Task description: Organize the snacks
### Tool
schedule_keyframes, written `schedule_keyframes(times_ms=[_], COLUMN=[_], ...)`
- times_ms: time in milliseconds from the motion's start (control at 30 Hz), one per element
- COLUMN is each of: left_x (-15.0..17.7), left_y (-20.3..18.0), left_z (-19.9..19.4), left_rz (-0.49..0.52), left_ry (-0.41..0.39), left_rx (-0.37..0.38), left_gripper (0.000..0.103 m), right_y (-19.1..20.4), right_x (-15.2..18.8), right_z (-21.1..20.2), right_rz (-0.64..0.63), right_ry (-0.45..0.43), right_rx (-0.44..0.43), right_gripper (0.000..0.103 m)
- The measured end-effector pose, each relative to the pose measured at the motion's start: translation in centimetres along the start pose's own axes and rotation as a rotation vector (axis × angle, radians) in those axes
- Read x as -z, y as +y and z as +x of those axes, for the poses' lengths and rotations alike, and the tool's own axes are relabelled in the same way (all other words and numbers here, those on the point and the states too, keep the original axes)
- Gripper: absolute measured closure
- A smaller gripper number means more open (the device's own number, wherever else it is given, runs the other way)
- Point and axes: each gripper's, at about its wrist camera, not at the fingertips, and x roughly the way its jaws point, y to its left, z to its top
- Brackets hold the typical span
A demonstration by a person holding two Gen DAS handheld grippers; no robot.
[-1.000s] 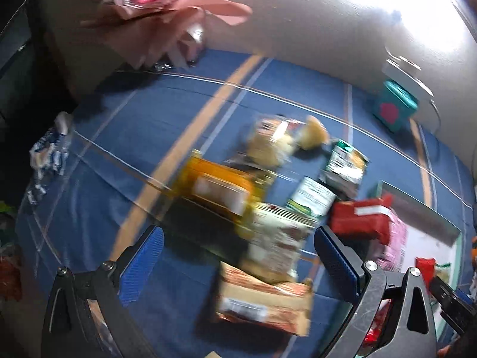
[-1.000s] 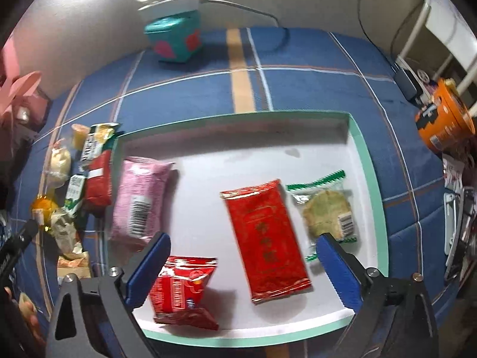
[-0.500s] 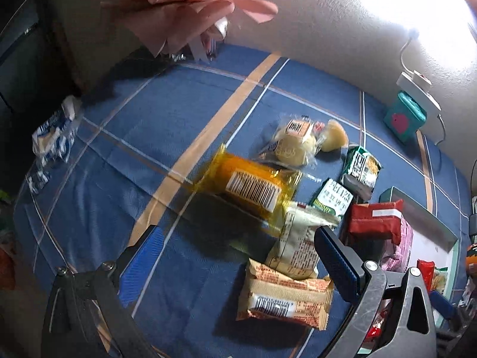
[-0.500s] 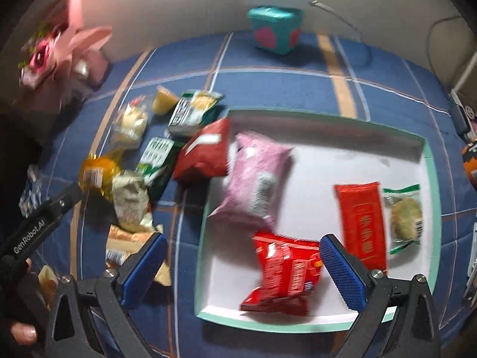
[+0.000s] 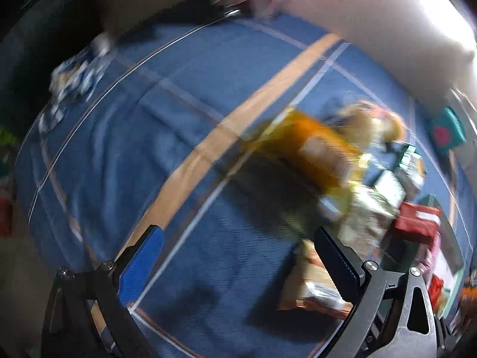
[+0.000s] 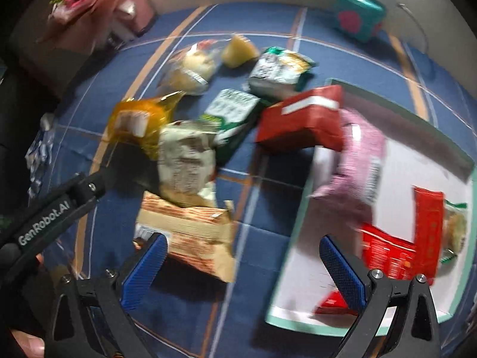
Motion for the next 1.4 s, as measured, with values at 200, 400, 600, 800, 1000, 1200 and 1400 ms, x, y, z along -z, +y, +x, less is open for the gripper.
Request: schedule_keyframes(times_ms=[200,400,600,800,1000,1200,1400], left_x=[-0.1,0.2,0.1,0.1,0.1,-0.1,-0.1], left_y=[2.1,2.8,3.5,4.7,5.2,5.0,5.1], left_z=[0.6,0.6,-0.2,-0.7,-1.1,-0.8,-1.1], left_rz=[-0.095,-0.146,-0.16,-0.193,-0.208,-0.222,-0.231], left_ry=[0.029,0.046,0.015,0.001,-0.004,0.002,-0.001], left_rx=[-0.019,0.025,-0.027,-0.036,-0.024,-0.013,-0.003], left_gripper=[0.002,0.002,0.002,0.002,0.002,0.002,0.002], right_y=[1.9,4.0,7.7,10.4,10.6,9.7,8.9], right_x=[-0.2,0.4,0.2,1.1,0.9,0.9,1.2], right_z=[1.0,1.3,2.0,2.8,3.9,3.8,3.9], right_rz=[-0.075,-0.148,-0.236,-0.327,-0.311,-0.244,-0.228], right_ry=[-0.008,-0.011,-0.061,-0.071,-0.055,0.02,0.064], right_rx=[0.035,0.047,0.037,0.013,-0.028,-0.104,-0.118], right_gripper=[0.0,0.0,0.0,0.004,0.011,0.014,0.014])
